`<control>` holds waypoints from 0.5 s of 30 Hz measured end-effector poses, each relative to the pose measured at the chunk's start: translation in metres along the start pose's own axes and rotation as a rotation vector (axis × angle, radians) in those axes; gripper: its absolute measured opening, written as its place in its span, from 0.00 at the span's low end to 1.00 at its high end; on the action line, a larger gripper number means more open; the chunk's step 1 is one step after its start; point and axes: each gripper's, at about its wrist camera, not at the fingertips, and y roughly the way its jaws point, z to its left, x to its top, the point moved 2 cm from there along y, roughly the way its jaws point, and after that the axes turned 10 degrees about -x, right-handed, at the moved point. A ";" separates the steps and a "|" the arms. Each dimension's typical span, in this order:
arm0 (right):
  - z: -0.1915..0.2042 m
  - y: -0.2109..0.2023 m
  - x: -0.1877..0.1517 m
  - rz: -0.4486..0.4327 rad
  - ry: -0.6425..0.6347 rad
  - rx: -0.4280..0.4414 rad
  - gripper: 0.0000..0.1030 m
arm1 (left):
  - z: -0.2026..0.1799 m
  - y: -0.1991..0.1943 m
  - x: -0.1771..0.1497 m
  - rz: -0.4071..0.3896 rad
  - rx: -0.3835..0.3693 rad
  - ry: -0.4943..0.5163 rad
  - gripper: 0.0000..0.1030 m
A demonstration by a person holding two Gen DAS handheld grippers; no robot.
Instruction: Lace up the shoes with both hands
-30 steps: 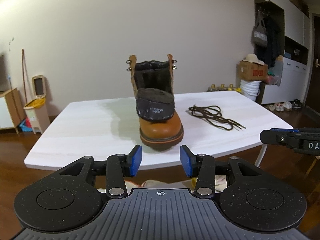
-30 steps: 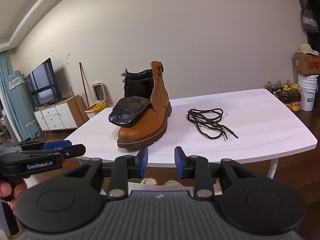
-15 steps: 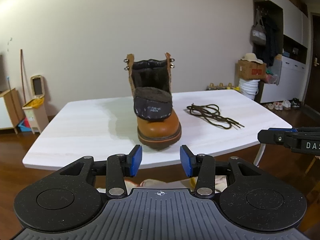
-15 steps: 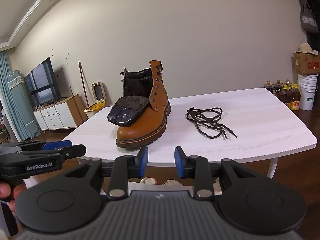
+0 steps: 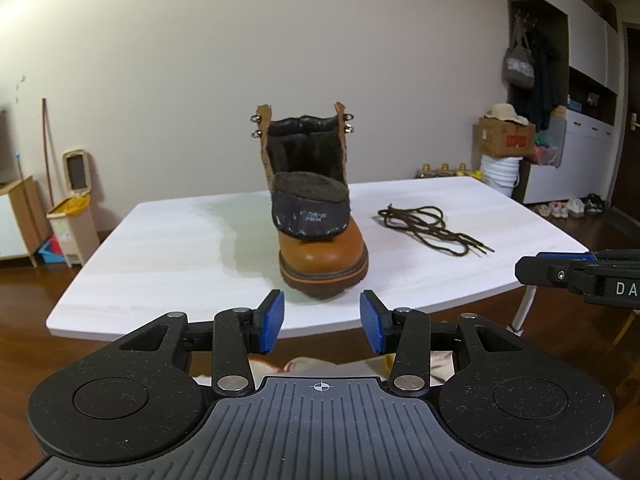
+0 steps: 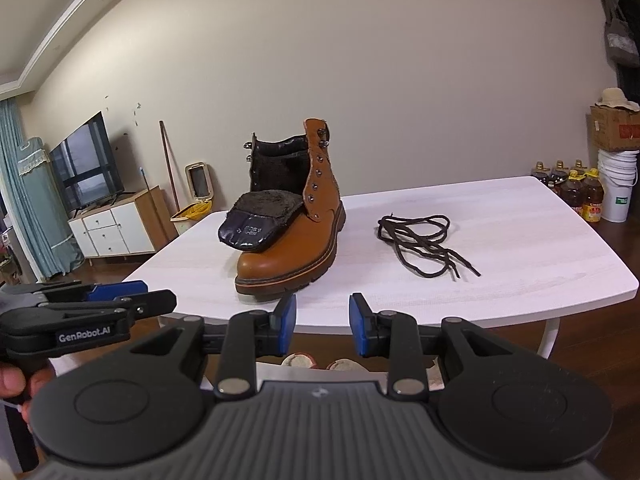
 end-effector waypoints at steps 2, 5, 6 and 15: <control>0.003 0.003 0.002 -0.001 -0.013 0.001 0.31 | 0.004 0.002 0.001 0.000 0.007 -0.001 0.45; 0.010 0.010 0.006 -0.011 -0.038 0.003 0.31 | 0.014 0.005 0.004 0.000 0.025 -0.003 0.45; 0.013 0.013 0.008 -0.015 -0.047 0.007 0.31 | 0.017 0.007 0.004 0.000 0.035 -0.005 0.45; 0.038 0.058 0.024 -0.004 -0.104 0.054 0.31 | 0.053 0.036 0.023 0.021 0.078 -0.002 0.44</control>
